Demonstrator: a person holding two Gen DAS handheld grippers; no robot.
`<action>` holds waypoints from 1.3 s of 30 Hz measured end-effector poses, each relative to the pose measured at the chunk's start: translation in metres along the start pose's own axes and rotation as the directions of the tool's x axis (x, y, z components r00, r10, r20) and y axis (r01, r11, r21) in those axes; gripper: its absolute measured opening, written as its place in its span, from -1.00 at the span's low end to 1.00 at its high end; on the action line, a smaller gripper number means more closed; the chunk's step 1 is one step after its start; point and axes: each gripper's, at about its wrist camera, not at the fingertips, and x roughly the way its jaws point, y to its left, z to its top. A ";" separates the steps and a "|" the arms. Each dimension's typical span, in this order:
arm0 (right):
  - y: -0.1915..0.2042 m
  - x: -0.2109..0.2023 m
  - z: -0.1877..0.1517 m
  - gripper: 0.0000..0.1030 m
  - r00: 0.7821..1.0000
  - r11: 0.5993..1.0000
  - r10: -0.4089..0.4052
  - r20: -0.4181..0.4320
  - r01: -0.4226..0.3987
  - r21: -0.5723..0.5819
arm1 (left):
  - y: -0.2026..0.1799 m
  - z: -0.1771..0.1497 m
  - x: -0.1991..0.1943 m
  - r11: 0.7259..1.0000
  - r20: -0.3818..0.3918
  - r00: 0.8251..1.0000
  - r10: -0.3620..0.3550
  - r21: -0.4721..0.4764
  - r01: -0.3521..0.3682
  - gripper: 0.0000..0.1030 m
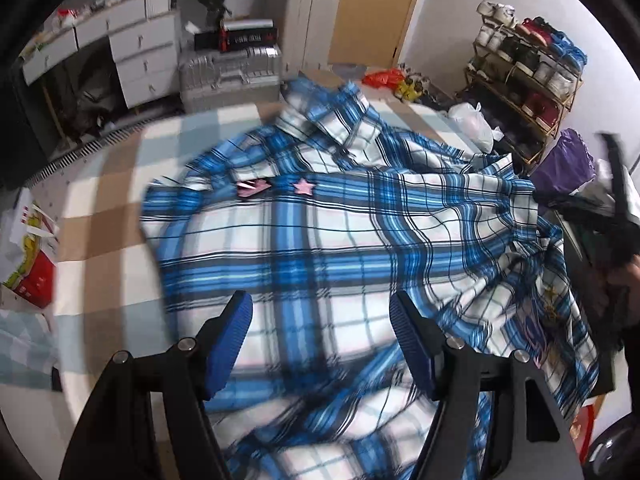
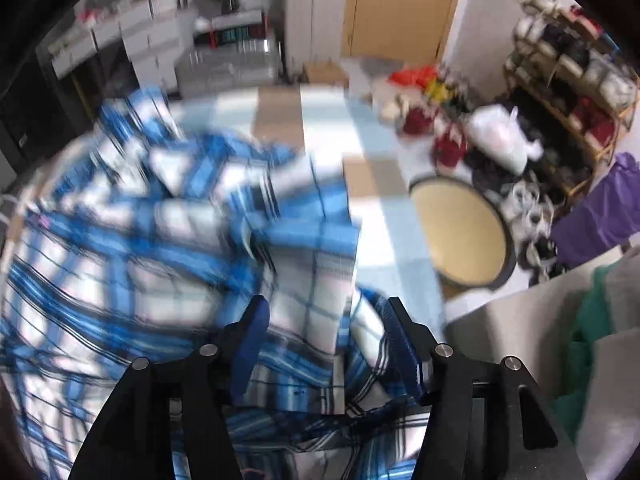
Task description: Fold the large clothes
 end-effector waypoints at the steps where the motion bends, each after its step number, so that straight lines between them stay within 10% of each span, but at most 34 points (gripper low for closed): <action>1: 0.005 -0.012 0.004 0.56 0.998 0.999 0.036 0.052 -0.036 -0.006 | 0.000 0.001 0.011 1.000 -0.027 1.000 -0.008 -0.016 0.007 0.30; 5: 0.045 -0.004 0.006 0.78 0.990 0.985 0.123 0.070 -0.114 -0.127 | 0.002 -0.011 0.055 0.998 -0.139 0.990 0.003 -0.068 -0.013 0.28; 11: 0.058 0.077 -0.017 0.77 0.993 0.977 0.040 -0.112 -0.062 -0.202 | -0.010 -0.022 0.055 0.994 -0.126 0.987 0.100 0.056 -0.093 0.31; 17: 0.050 0.037 0.007 0.55 0.991 0.975 0.131 0.003 -0.129 -0.180 | -0.016 0.023 0.013 0.996 0.021 0.998 0.060 0.057 -0.061 0.34; 22: 0.065 0.048 0.031 0.70 0.997 0.982 0.082 0.005 -0.080 -0.171 | -0.007 0.052 0.063 0.983 -0.087 0.980 0.181 0.055 -0.177 0.38; 24: 0.067 0.068 0.029 0.67 0.998 0.986 0.037 -0.053 -0.046 -0.163 | 0.016 0.045 0.093 0.992 -0.200 0.975 0.099 -0.054 -0.112 0.38; 34: 0.070 0.053 0.016 0.67 0.997 0.982 0.079 0.005 -0.077 -0.171 | 0.004 0.019 0.041 0.998 -0.078 0.995 0.057 -0.024 -0.059 0.50; 39: 0.046 0.049 -0.010 0.70 0.999 0.989 0.049 -0.023 -0.052 -0.141 | 0.003 -0.021 0.063 0.996 -0.164 0.983 0.083 0.029 -0.079 0.49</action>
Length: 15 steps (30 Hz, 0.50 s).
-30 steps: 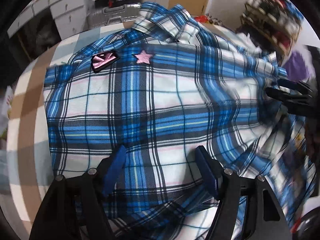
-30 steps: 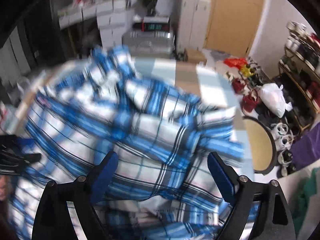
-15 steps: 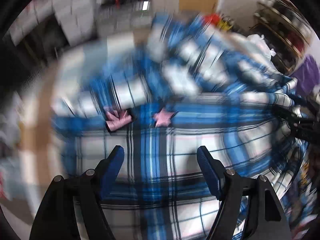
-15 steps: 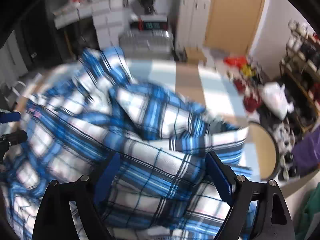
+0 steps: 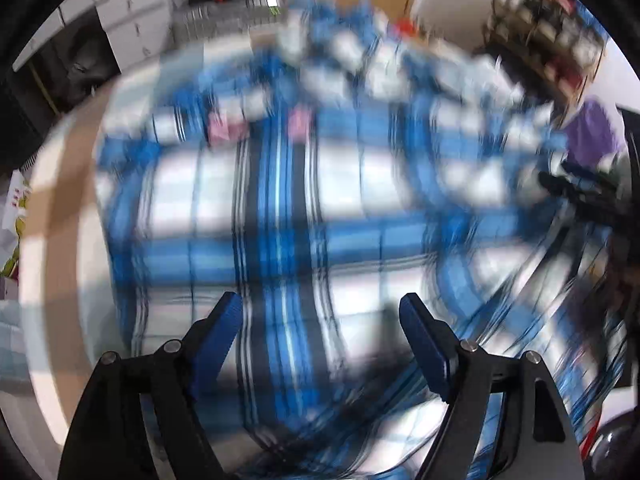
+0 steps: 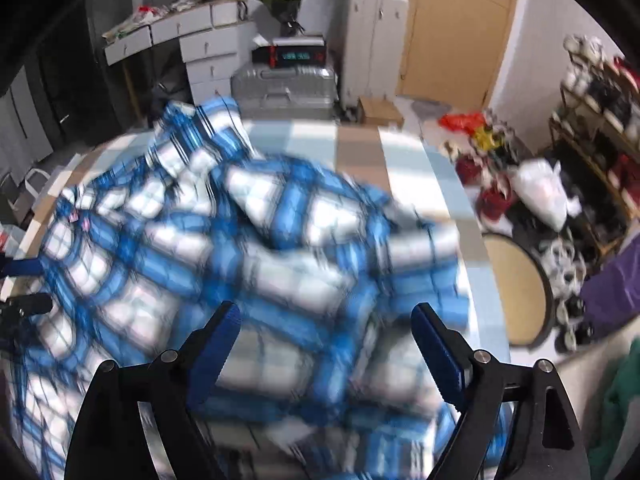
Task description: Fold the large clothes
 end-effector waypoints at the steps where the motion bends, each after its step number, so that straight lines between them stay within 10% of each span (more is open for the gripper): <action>1: -0.002 0.013 -0.007 0.70 0.998 1.000 -0.027 -0.053 0.026 -0.015 | -0.003 -0.004 -0.005 0.999 0.049 0.998 0.043 0.031 -0.045 0.52; 10: -0.020 -0.043 -0.031 0.62 0.993 0.996 0.082 0.087 -0.085 0.032 | -0.006 -0.034 -0.052 1.000 0.124 0.992 -0.010 -0.018 0.012 0.52; 15: -0.010 -0.021 -0.051 0.63 0.998 0.998 0.055 -0.016 -0.055 0.002 | -0.015 -0.035 -0.023 0.998 0.082 0.995 0.055 0.029 -0.057 0.55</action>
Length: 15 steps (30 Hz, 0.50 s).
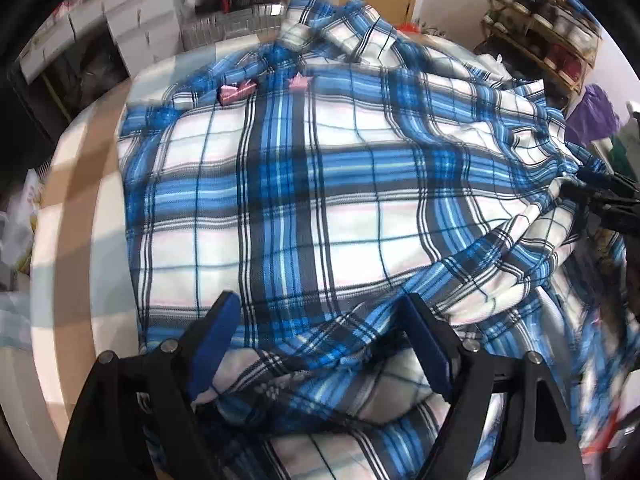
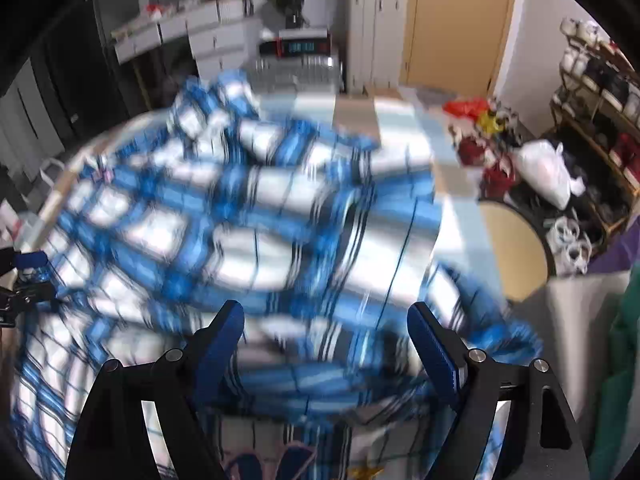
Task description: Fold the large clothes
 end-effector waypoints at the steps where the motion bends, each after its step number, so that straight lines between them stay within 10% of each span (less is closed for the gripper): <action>1: 0.001 0.010 -0.009 0.63 0.999 1.000 -0.022 -0.040 0.022 -0.003 | -0.001 0.000 0.000 1.000 -0.012 1.000 0.006 0.002 -0.006 0.55; 5: 0.007 0.010 -0.014 0.65 0.999 1.000 -0.021 -0.031 0.021 -0.011 | 0.002 -0.006 -0.036 0.992 0.070 0.994 -0.078 -0.093 0.084 0.55; 11: 0.020 -0.019 -0.011 0.67 0.992 0.998 0.050 0.119 -0.046 -0.033 | -0.006 -0.005 -0.052 0.996 0.187 0.982 0.033 -0.092 -0.016 0.55; 15: 0.031 0.012 -0.015 0.69 0.997 0.998 0.069 0.022 -0.069 -0.011 | -0.007 0.004 -0.057 0.993 0.251 0.967 0.053 -0.119 -0.023 0.55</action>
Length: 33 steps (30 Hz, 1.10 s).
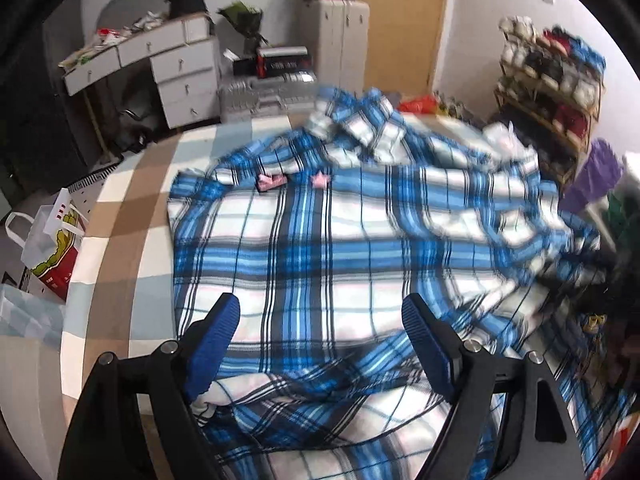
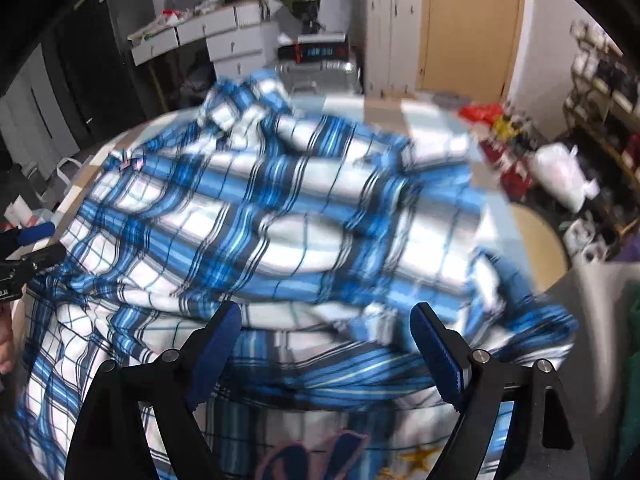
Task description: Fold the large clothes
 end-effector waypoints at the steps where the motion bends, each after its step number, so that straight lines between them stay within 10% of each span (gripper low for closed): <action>1: 0.007 0.009 -0.003 0.69 0.999 1.000 -0.022 -0.038 0.021 -0.012 | 0.001 0.003 -0.003 1.000 0.017 1.000 -0.009 -0.001 0.009 0.55; 11: 0.035 -0.033 0.018 0.78 0.989 0.996 0.010 0.149 0.004 -0.091 | -0.003 0.030 0.024 0.999 0.072 0.997 -0.017 -0.036 0.020 0.55; 19: 0.034 0.022 0.023 0.80 0.998 0.997 -0.055 -0.037 0.052 -0.064 | 0.024 0.012 0.076 0.982 -0.089 0.996 0.008 -0.188 -0.025 0.55; 26: 0.043 -0.014 0.131 0.96 0.985 0.998 0.056 0.165 -0.049 -0.046 | 0.051 -0.001 0.058 0.951 0.073 0.997 -0.027 -0.305 0.048 0.55; 33: 0.053 0.074 0.261 0.98 0.999 0.991 0.038 0.005 -0.038 0.128 | 0.077 -0.010 0.048 0.899 0.129 0.991 -0.033 -0.429 0.086 0.55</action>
